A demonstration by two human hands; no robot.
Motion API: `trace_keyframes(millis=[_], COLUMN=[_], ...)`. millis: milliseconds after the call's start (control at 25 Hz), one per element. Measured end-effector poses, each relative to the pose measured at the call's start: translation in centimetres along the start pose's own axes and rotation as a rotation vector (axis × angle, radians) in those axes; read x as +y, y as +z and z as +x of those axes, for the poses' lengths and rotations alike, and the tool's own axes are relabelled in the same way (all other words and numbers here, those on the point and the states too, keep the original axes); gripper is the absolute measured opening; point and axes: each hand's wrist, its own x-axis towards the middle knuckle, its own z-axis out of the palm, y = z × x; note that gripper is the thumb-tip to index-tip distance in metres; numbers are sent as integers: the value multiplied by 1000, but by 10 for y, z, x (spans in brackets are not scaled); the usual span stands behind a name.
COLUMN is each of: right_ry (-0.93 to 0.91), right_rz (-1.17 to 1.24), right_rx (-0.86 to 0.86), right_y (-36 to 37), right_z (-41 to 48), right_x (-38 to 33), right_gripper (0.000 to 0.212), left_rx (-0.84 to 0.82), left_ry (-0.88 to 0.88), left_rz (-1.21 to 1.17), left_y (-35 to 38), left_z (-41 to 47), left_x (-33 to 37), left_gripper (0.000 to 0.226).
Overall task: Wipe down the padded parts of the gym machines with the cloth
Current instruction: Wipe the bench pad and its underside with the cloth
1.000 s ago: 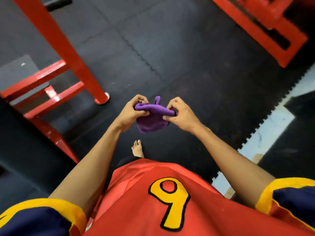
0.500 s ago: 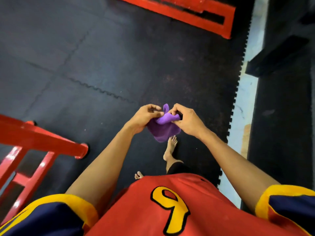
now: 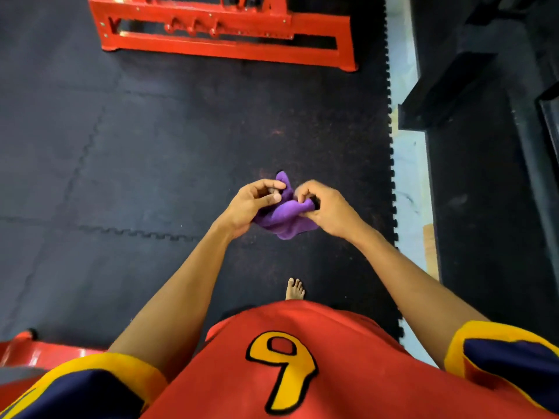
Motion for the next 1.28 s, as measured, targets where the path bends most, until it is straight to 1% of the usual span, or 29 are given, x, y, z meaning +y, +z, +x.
trace_keyframes(millis=[80, 120, 240, 280, 320, 360, 440, 480, 560, 640, 720, 760, 840, 920, 1000, 1040, 1120, 1200, 1280], right_ry=[24, 52, 130, 153, 179, 205, 216, 223, 282, 333, 344, 343, 352, 362, 378, 386, 364, 363, 350], right_rz=[-12, 14, 146, 151, 146, 123, 69, 59, 92, 143, 185, 179, 149, 137, 162, 162, 128, 126, 106], right_rx=[73, 69, 14, 16, 44, 91, 199, 265, 376, 460, 493, 497, 515, 528, 514, 500, 475, 479, 440], right_y=[-29, -42, -82, -94, -105, -116, -134, -146, -170, -203, -237, -250, -281, -318, -360, -380, -421, -466, -517], right_z=[32, 45, 86, 99, 113, 129, 156, 174, 205, 234, 260, 271, 299, 331, 367, 385, 420, 456, 497], right_x=[12, 17, 43, 52, 62, 72, 85, 91, 100, 102, 112, 116, 137, 168, 204, 221, 248, 270, 281], right_gripper=[23, 32, 77, 84, 83, 76, 49, 38, 29, 27, 27, 28, 28, 28, 28, 29, 32, 36, 32], left_rx=[-76, -109, -224, -259, -286, -309, -349, -372, -406, -432, -445, -446, -421, -359, -295, -267, -217, -185, -135], left_ry=[26, 37, 61, 71, 79, 96, 158, 180, 243, 319, 349, 396, 430, 399, 350, 333, 354, 333, 355], left_rz=[44, 71, 155, 183, 211, 230, 298, 373, 564, 728, 855, 904, 969, 994, 950, 931, 921, 902, 916], left_y=[9, 12, 20, 21, 21, 20, 17, 14, 2, -7, -9, -8, 4, 19, 31, 39, 58, 76, 91], left_z=[38, 55, 120, 144, 171, 200, 249, 277, 329, 378, 422, 441, 489, 545, 603, 629, 676, 729, 777], left_x=[19, 27, 52, 59, 67, 76, 89, 101, 118, 130, 142, 147, 161, 179, 196, 204, 227, 253, 285], left_gripper=[26, 26, 23, 21, 18, 16, 12, 11, 13, 18, 34, 39, 35, 25, 20, 21, 26, 29, 31])
